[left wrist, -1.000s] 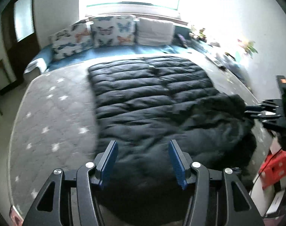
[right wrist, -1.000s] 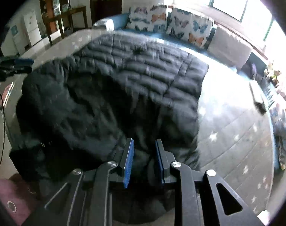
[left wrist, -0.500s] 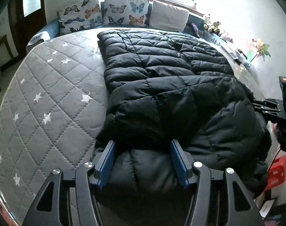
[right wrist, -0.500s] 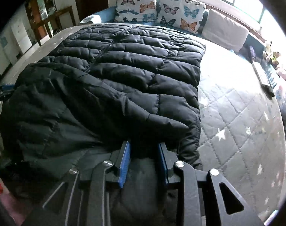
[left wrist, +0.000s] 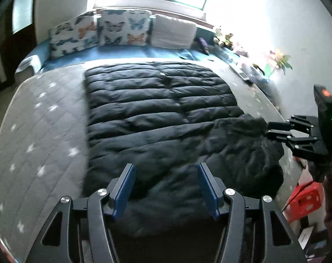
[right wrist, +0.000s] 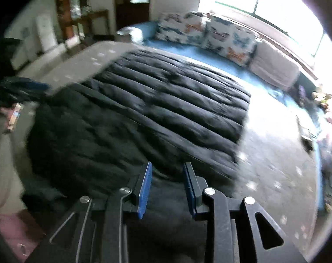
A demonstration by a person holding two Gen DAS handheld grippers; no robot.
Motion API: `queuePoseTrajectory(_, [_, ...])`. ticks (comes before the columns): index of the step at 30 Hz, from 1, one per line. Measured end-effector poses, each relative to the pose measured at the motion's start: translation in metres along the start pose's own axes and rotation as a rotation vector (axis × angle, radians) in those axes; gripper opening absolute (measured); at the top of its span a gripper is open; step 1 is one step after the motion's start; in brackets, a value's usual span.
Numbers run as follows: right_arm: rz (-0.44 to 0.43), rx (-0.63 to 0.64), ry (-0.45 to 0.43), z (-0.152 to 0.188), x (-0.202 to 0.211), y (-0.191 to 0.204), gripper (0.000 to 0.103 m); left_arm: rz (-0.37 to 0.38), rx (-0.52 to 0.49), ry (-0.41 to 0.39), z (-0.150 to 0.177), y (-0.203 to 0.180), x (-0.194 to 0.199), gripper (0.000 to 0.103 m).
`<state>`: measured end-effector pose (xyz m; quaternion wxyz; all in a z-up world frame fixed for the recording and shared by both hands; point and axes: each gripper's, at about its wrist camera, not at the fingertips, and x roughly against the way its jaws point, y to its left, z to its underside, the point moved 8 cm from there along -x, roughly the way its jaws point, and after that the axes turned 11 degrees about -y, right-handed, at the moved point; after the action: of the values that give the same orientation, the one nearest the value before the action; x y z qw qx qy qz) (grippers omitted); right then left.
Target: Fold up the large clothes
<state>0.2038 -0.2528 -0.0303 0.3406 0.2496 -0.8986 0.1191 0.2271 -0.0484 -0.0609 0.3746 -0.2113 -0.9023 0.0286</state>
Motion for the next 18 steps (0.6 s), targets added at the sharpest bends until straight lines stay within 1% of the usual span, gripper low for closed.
queuePoseTrajectory(2, [-0.050,0.023,-0.008,-0.006,-0.010,0.020,0.032,0.015,-0.014,0.029,0.001,-0.015,-0.021,0.062])
queuePoseTrajectory(4, [-0.072,0.045,0.014,-0.004,-0.023,0.032,0.032,0.029,-0.038,0.052,0.006,-0.027,-0.037,0.062])
queuePoseTrajectory(5, [-0.080,0.053,0.032,0.000,-0.032,0.037,0.032,0.019,-0.060,0.063,0.010,-0.033,-0.045,0.062])
queuePoseTrajectory(8, [-0.083,0.047,0.098,0.022,-0.060,0.037,0.033,0.028,-0.087,0.082,0.021,-0.045,-0.062,0.062])
queuePoseTrajectory(10, [-0.097,0.035,0.113,0.033,-0.069,0.035,0.033,0.035,-0.099,0.099,0.029,-0.051,-0.072,0.062])
queuePoseTrajectory(11, [-0.103,0.021,0.115,0.036,-0.071,0.033,0.033,0.027,-0.115,0.105,0.034,-0.052,-0.076,0.062])
queuePoseTrajectory(13, [-0.103,0.017,0.116,0.035,-0.065,0.031,0.033,0.025,-0.145,0.106,0.038,-0.056,-0.078,0.062])
queuePoseTrajectory(15, [-0.080,0.028,0.102,0.030,-0.052,0.023,0.033,0.049,-0.129,0.112,0.039,-0.055,-0.079,0.062])
queuePoseTrajectory(18, [-0.044,0.017,0.109,0.033,-0.039,0.007,0.033,0.061,-0.119,0.115,0.039,-0.055,-0.081,0.062])
